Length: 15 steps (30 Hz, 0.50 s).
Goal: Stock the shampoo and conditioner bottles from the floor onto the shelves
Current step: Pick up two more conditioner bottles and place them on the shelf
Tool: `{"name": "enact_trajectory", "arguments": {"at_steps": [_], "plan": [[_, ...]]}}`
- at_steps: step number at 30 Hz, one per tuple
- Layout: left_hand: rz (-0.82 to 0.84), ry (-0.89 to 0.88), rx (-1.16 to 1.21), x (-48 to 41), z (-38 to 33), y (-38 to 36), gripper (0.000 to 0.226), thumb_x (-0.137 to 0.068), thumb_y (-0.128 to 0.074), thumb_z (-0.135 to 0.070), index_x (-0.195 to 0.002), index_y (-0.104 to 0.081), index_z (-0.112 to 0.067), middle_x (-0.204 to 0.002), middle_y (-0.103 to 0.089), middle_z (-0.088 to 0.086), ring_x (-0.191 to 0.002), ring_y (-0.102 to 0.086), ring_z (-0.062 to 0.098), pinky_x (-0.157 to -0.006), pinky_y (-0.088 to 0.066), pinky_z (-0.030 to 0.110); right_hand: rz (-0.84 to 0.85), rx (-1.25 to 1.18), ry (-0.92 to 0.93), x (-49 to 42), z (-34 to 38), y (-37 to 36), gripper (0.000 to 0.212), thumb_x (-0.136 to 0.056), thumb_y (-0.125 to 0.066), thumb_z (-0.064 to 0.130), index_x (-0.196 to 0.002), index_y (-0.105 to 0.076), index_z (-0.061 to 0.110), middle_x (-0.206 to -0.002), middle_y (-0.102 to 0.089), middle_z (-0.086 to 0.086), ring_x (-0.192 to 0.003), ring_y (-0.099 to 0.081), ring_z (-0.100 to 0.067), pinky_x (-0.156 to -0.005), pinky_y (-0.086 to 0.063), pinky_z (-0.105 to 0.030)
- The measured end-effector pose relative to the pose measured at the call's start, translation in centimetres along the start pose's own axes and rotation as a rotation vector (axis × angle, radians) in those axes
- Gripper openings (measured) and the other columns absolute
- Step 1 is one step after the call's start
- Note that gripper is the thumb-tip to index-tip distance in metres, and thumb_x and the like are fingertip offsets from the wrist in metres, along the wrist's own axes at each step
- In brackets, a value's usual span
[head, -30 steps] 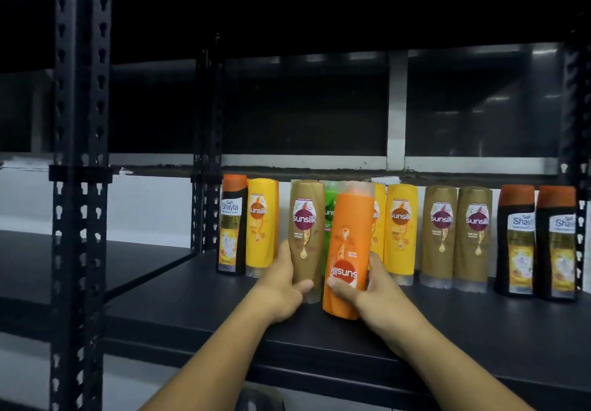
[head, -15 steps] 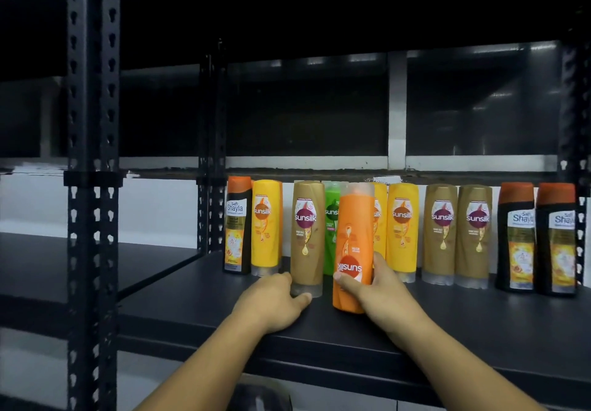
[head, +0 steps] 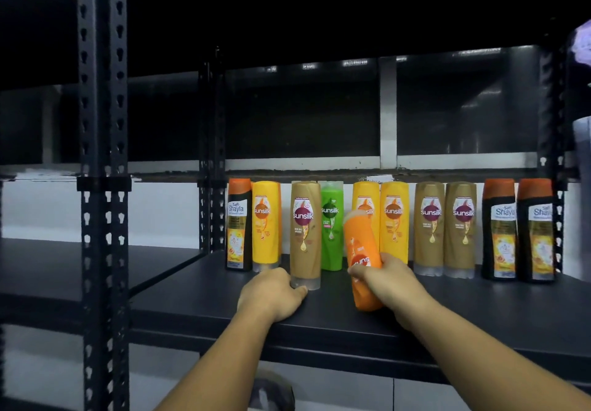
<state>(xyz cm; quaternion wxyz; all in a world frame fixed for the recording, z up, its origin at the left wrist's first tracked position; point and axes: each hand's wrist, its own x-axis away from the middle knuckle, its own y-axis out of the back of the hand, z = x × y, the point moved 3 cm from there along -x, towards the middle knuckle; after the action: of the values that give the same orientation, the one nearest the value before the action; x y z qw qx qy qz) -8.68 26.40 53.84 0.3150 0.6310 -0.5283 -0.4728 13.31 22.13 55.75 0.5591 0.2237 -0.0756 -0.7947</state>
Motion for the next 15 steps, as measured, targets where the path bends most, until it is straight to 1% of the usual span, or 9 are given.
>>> {"name": "enact_trajectory", "arguments": {"at_steps": [2, 3, 5, 7, 9, 10, 13, 14, 15], "plan": [[-0.006, 0.0, -0.001, -0.1, 0.1, 0.0, 0.043, -0.091, -0.054, -0.064, -0.098, -0.069, -0.025, -0.101, -0.068, 0.0, -0.094, -0.065, 0.022, -0.087, -0.058, 0.042, 0.05, 0.115, 0.009, 0.5, 0.3, 1.4, 0.044, -0.082, -0.077, 0.034, -0.12, -0.061, 0.019, -0.102, -0.062, -0.001, -0.092, -0.06, -0.023, -0.083, -0.053, -0.038], [-0.006, 0.002, 0.0, -0.1, 0.1, -0.1, 0.042, -0.091, -0.055, -0.063, -0.098, -0.069, -0.025, -0.101, -0.067, 0.0, -0.094, -0.065, 0.022, -0.087, -0.057, 0.042, 0.071, 0.19, 0.017, 0.8, 0.4, 2.0, 0.045, -0.081, -0.077, 0.034, -0.121, -0.062, 0.019, -0.103, -0.061, -0.001, -0.094, -0.06, -0.023, -0.083, -0.054, -0.038], [-0.008, 0.008, 0.003, -0.2, 0.1, -0.1, 0.04, -0.091, -0.056, -0.062, -0.098, -0.068, -0.024, -0.1, -0.067, 0.0, -0.094, -0.065, 0.022, -0.087, -0.057, 0.042, 0.098, 0.321, 0.036, 1.4, 0.4, 3.2, 0.054, -0.08, -0.079, 0.035, -0.129, -0.06, 0.022, -0.111, -0.058, 0.0, -0.101, -0.058, -0.023, -0.084, -0.054, -0.036], [-0.01, 0.011, -0.002, -0.3, 0.0, -0.1, 0.042, -0.091, -0.055, -0.063, -0.099, -0.068, -0.024, -0.102, -0.066, 0.001, -0.095, -0.065, 0.022, -0.087, -0.057, 0.043, 0.089, 0.382, 0.052, 1.7, 0.6, 4.2, 0.066, -0.077, -0.082, 0.037, -0.137, -0.058, 0.024, -0.12, -0.055, -0.001, -0.104, -0.054, -0.021, -0.084, -0.052, -0.034], [-0.011, 0.006, -0.004, -0.3, -0.1, 0.0, 0.042, -0.091, -0.055, -0.063, -0.101, -0.068, -0.024, -0.103, -0.066, 0.001, -0.095, -0.065, 0.022, -0.088, -0.057, 0.043, 0.071, 0.448, 0.097, 1.6, 1.0, 4.9, 0.069, -0.075, -0.085, 0.039, -0.136, -0.055, 0.029, -0.129, -0.054, -0.002, -0.104, -0.051, -0.018, -0.082, -0.05, -0.031], [-0.012, 0.004, -0.001, -0.2, 0.0, 0.0, 0.043, -0.091, -0.055, -0.063, -0.101, -0.068, -0.023, -0.103, -0.066, 0.001, -0.095, -0.065, 0.022, -0.087, -0.057, 0.043, 0.055, 0.475, 0.131, 1.6, 1.2, 5.2, 0.069, -0.074, -0.087, 0.039, -0.134, -0.052, 0.031, -0.13, -0.053, -0.002, -0.103, -0.05, -0.018, -0.08, -0.05, -0.03], [-0.027, -0.004, 0.007, -0.1, 0.0, 0.0, 0.046, -0.091, -0.056, -0.064, -0.105, -0.069, -0.022, -0.105, -0.065, 0.001, -0.096, -0.065, 0.022, -0.087, -0.057, 0.042, -0.034, 0.403, 0.216, 1.1, 2.5, 6.3, 0.074, -0.07, -0.091, 0.036, -0.127, -0.044, 0.032, -0.124, -0.05, 0.0, -0.105, -0.056, -0.022, -0.079, -0.057, -0.035], [-0.031, -0.009, 0.008, -0.1, 0.0, 0.0, 0.046, -0.091, -0.056, -0.064, -0.104, -0.069, -0.022, -0.105, -0.065, 0.001, -0.096, -0.065, 0.023, -0.087, -0.057, 0.042, -0.063, 0.338, 0.244, 1.0, 3.0, 6.5, 0.076, -0.069, -0.092, 0.035, -0.127, -0.042, 0.032, -0.122, -0.05, 0.001, -0.105, -0.057, -0.023, -0.074, -0.058, -0.034], [-0.031, -0.012, 0.009, -0.1, 0.0, 0.0, 0.045, -0.091, -0.055, -0.064, -0.104, -0.068, -0.022, -0.105, -0.065, 0.001, -0.095, -0.065, 0.023, -0.087, -0.057, 0.042, -0.079, 0.265, 0.267, 1.0, 3.7, 6.8, 0.079, -0.069, -0.092, 0.033, -0.129, -0.04, 0.033, -0.12, -0.05, 0.002, -0.102, -0.059, -0.023, -0.066, -0.058, -0.03]]}}
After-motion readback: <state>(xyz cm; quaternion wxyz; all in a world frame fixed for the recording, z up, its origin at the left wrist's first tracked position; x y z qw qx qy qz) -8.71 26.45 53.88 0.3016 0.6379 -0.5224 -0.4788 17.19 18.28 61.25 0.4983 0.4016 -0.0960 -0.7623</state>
